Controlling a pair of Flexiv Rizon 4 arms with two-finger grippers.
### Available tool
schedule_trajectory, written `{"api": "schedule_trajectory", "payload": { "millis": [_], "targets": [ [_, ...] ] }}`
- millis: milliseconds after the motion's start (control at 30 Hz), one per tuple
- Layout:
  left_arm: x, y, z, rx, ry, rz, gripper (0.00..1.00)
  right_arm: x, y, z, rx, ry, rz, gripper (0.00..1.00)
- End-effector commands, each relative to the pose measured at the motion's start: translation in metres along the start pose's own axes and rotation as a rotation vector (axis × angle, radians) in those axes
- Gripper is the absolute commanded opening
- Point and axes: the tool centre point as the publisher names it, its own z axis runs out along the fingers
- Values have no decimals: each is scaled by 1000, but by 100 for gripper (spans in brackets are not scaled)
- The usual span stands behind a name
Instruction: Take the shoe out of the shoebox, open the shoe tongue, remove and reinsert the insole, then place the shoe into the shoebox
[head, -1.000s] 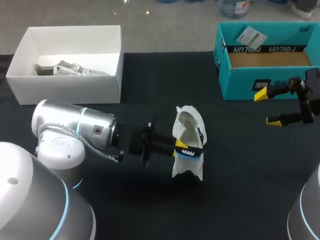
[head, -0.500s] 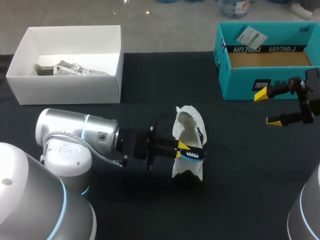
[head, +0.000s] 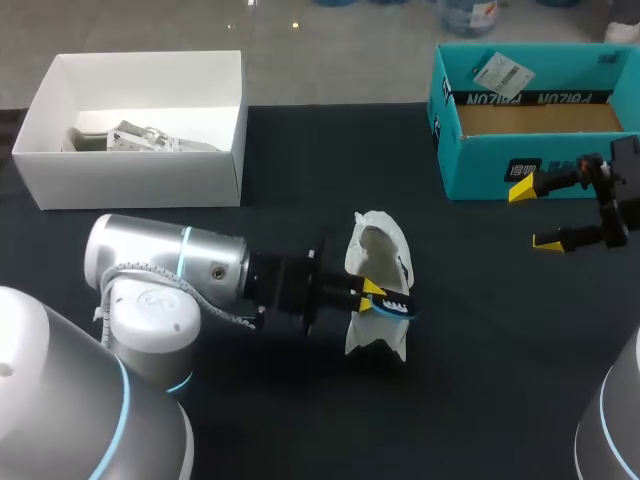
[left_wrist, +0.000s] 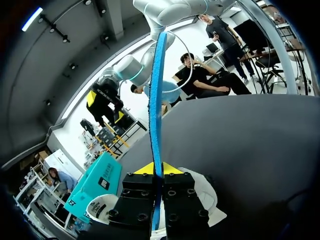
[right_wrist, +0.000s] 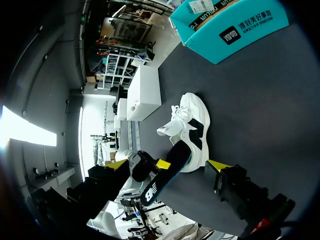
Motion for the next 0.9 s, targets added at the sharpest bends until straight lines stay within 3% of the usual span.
{"api": "schedule_trajectory", "payload": {
  "millis": [33,500,633,667,733,767,800,900],
  "targets": [
    [-3,8,10,-20,-7,14,0,0,-1,0,-2,-3,1,100],
    [-5,30,9,-84,-23,27,0,0,-1,0,-2,-3,1,100],
    [-4,25,6,-81,-14,22,0,0,-1,0,-2,-3,1,100],
    [-4,22,4,-78,-10,22,20,0,-1,0,-2,-3,1,100],
    [-4,16,2,-72,-5,30,69,0,-1,0,-2,-3,1,100],
    [-4,12,0,-66,0,36,77,0,-1,0,-2,-3,1,100],
    [-4,9,-1,-60,-2,38,78,0,-1,0,-2,-3,1,100],
    [-5,-1,-5,-45,-5,48,63,0,-1,0,-2,-3,1,100]
  ]
}}
